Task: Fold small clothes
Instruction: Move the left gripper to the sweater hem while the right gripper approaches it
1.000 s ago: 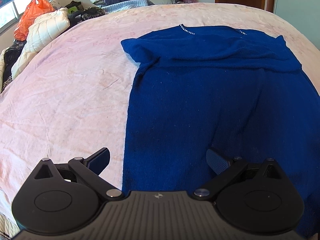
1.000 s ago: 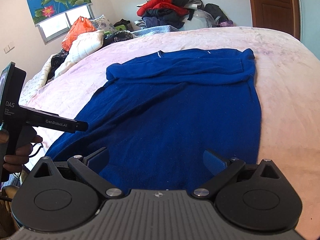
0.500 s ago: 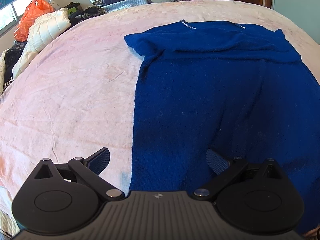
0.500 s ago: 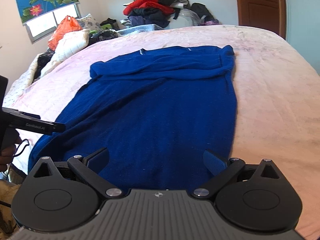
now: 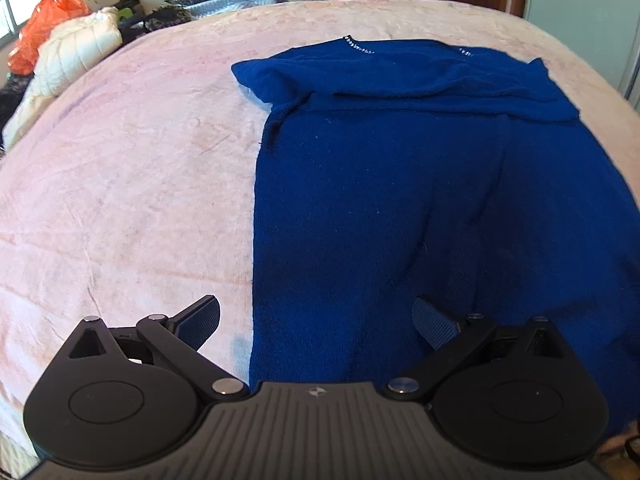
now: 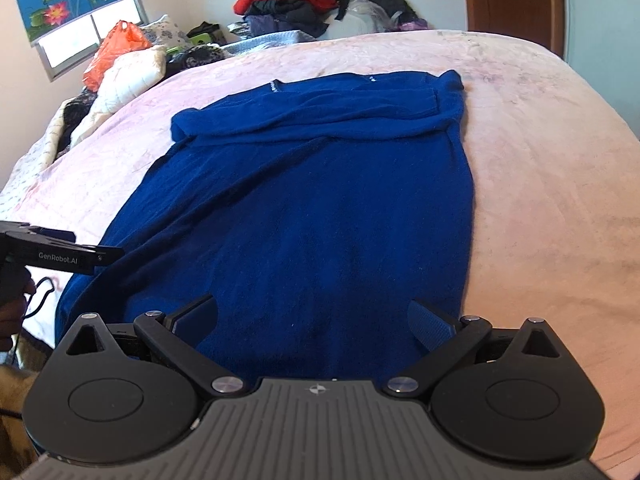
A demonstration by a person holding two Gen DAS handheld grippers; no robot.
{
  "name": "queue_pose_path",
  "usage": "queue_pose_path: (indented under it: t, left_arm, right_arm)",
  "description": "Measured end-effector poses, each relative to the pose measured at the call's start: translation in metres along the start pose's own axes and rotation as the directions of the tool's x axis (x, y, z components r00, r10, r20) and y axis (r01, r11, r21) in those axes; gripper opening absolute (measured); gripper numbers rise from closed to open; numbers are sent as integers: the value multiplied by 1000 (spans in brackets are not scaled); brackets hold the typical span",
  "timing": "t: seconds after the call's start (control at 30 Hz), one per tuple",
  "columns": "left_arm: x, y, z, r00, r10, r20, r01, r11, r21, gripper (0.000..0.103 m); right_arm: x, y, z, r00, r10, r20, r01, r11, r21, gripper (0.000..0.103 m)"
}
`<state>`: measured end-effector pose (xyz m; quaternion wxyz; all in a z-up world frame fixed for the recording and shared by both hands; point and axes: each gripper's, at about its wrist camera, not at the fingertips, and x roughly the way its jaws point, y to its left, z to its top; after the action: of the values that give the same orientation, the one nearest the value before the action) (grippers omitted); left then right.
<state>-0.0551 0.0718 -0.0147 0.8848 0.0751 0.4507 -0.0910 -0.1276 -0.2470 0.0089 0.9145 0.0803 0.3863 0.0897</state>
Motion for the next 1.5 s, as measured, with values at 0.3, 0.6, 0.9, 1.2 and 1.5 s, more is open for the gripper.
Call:
queue_pose_path:
  t: [0.3,0.6,0.9,1.2,1.5]
  left_arm:
    - [-10,51,-28,992,-122,-24,121,991,-54,103]
    - [-15,55,-53,958,-269,-102,269,963,-8,103]
    - [-19,32,-51,922,-371,-109,375,927,23,102]
    - [-5,-2,-27,866,-488,-106,492,870,16,99]
    - [7,-29,-3,866,-491,-95,498,865,69,96]
  right_arm:
    - [-31,-23,-21,997,71,12,-69,992,-101,102]
    - [-39,-61,-39,984,160,-84,-152,984,96,86]
    - [-25,-35,-41,941,312,-132,-309,950,48,79]
    - [9,8,-18,896,420,-144,-425,905,-8,79]
    - [39,29,6,894,428,-133,-436,899,-40,80]
